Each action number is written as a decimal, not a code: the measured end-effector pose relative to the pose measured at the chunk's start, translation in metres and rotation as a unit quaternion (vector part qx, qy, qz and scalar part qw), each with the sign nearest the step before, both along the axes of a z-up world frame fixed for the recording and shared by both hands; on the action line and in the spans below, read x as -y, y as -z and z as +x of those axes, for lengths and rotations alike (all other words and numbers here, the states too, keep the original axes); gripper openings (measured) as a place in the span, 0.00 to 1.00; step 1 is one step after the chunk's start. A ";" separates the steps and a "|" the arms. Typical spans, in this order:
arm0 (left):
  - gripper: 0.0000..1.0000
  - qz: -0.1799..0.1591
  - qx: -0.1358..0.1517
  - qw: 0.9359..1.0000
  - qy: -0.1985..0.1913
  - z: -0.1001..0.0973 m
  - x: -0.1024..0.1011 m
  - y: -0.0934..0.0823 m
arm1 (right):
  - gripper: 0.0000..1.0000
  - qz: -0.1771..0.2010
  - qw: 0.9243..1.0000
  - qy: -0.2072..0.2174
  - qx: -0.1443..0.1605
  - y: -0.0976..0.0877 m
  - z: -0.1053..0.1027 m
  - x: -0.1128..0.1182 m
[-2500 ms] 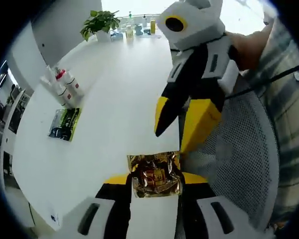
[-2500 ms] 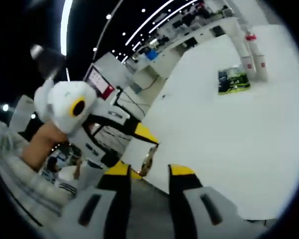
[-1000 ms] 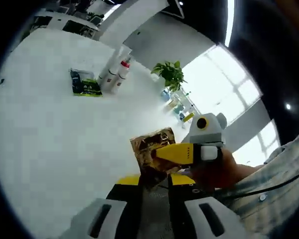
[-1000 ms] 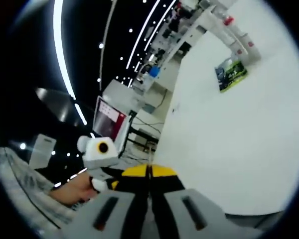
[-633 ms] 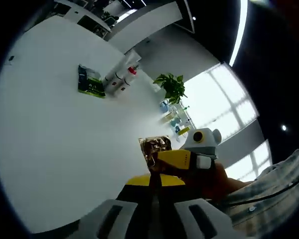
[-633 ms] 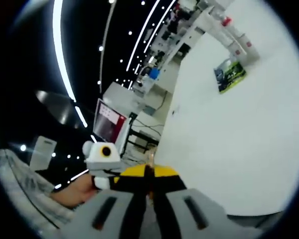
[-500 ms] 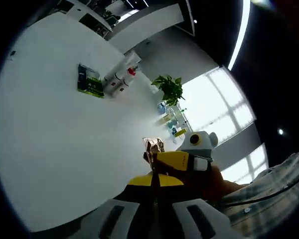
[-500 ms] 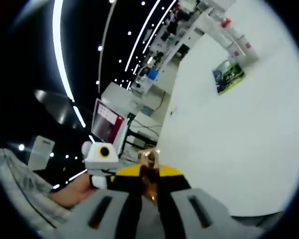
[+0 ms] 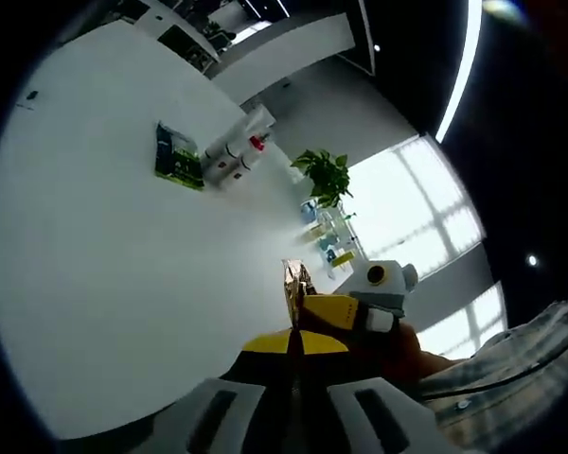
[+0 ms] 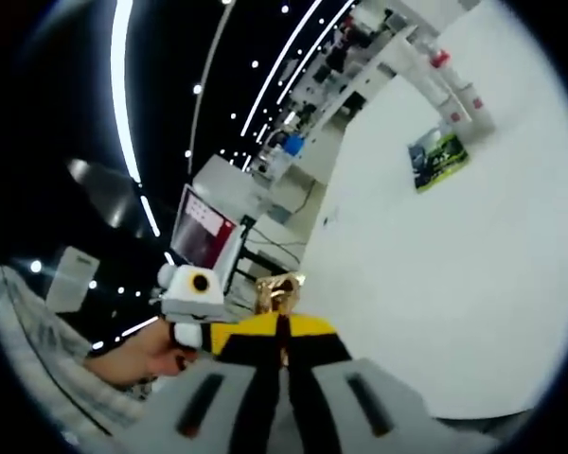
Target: Arrange the skincare products in the storage area until every visible bottle or jar stands upright without overlapping.
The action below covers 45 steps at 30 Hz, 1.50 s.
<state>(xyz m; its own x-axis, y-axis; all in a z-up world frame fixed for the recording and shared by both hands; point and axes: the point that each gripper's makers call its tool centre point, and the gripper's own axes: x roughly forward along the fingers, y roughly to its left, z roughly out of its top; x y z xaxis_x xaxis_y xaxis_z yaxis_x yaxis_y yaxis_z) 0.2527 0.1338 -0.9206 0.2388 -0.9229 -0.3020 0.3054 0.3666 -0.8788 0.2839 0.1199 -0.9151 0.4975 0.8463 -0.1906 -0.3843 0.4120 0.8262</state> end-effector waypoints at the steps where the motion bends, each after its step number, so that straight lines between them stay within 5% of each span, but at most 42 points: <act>1: 0.00 -0.004 -0.003 1.000 0.000 0.000 0.000 -0.001 | 0.00 0.002 1.000 0.000 -0.001 -0.001 0.000 0.000; 10: 0.07 -0.009 -0.002 1.000 0.004 0.000 0.005 0.002 | 0.00 0.037 0.999 0.002 -0.003 -0.010 0.001 0.000; 14: 0.02 -0.025 0.007 1.000 0.003 0.002 0.006 -0.003 | 0.00 0.038 0.999 0.008 -0.001 -0.011 0.003 0.002; 24: 0.00 -0.041 -0.009 0.999 0.000 0.002 -0.001 -0.007 | 0.08 -0.004 1.000 -0.005 0.020 -0.006 0.000 -0.004; 29: 0.00 -0.034 -0.016 0.997 0.068 -0.019 0.006 -0.007 | 0.15 -0.014 0.999 -0.031 0.033 -0.007 -0.008 -0.014; 34: 0.00 -0.028 -0.013 0.998 0.060 -0.017 0.009 -0.004 | 0.01 -0.007 0.998 -0.043 0.048 -0.011 -0.011 -0.015; 45: 0.05 -0.048 -0.019 0.998 0.038 -0.011 0.011 -0.006 | 0.00 0.034 0.999 -0.030 0.027 -0.017 -0.007 -0.009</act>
